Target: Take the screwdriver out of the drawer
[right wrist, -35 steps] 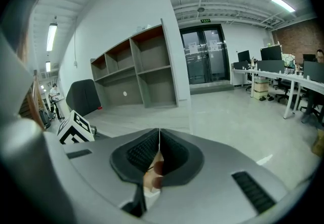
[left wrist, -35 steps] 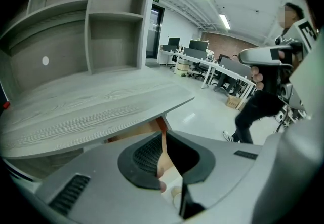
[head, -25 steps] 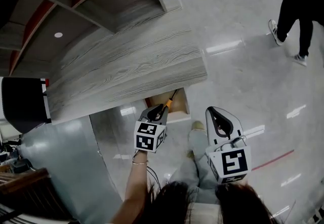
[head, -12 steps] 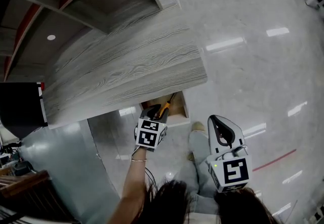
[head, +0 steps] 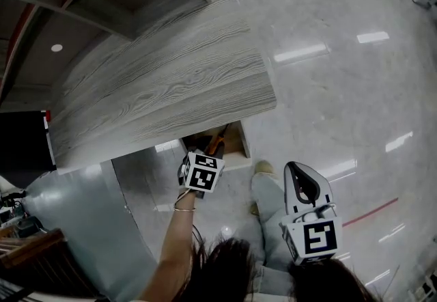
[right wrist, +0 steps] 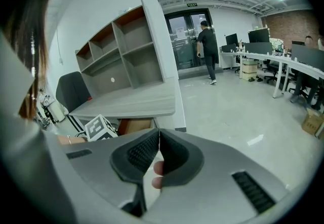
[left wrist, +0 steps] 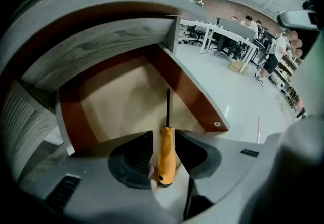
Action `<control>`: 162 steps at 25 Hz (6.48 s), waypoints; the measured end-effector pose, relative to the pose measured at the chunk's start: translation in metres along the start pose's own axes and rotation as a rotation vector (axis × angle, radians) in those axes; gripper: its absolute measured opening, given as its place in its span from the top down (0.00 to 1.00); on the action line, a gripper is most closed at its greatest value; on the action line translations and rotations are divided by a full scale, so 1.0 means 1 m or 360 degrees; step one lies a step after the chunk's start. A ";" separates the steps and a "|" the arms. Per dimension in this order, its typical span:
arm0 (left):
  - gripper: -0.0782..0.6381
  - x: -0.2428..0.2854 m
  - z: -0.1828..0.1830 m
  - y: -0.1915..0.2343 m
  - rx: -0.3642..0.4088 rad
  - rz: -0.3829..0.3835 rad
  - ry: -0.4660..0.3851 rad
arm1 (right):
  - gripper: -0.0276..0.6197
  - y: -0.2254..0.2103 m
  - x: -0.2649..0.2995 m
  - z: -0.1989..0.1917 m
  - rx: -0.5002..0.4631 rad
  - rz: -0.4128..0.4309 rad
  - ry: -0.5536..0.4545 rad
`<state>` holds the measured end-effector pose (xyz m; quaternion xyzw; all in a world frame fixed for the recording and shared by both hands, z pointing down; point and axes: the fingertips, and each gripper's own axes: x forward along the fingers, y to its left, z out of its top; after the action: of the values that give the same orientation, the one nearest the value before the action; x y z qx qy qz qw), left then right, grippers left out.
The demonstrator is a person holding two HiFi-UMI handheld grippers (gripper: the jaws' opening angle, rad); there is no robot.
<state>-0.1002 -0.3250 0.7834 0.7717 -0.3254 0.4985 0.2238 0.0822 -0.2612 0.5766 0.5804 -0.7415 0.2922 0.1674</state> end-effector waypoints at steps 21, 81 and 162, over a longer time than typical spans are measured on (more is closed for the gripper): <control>0.70 0.025 -0.010 -0.003 0.0267 0.0295 0.0098 | 0.91 -0.019 -0.005 -0.024 0.0059 -0.0053 0.0057; 0.78 -0.187 0.017 -0.042 0.0013 0.0471 -0.0588 | 0.92 0.055 -0.117 0.038 -0.0456 -0.0161 -0.0322; 0.78 -0.637 -0.098 -0.313 -0.0218 0.0354 -0.1559 | 0.92 0.237 -0.458 0.012 -0.0784 0.0209 -0.0804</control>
<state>-0.1201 0.1337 0.2338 0.8592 -0.5043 0.0764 0.0405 -0.0197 0.1176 0.2412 0.5275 -0.8434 -0.0379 0.0946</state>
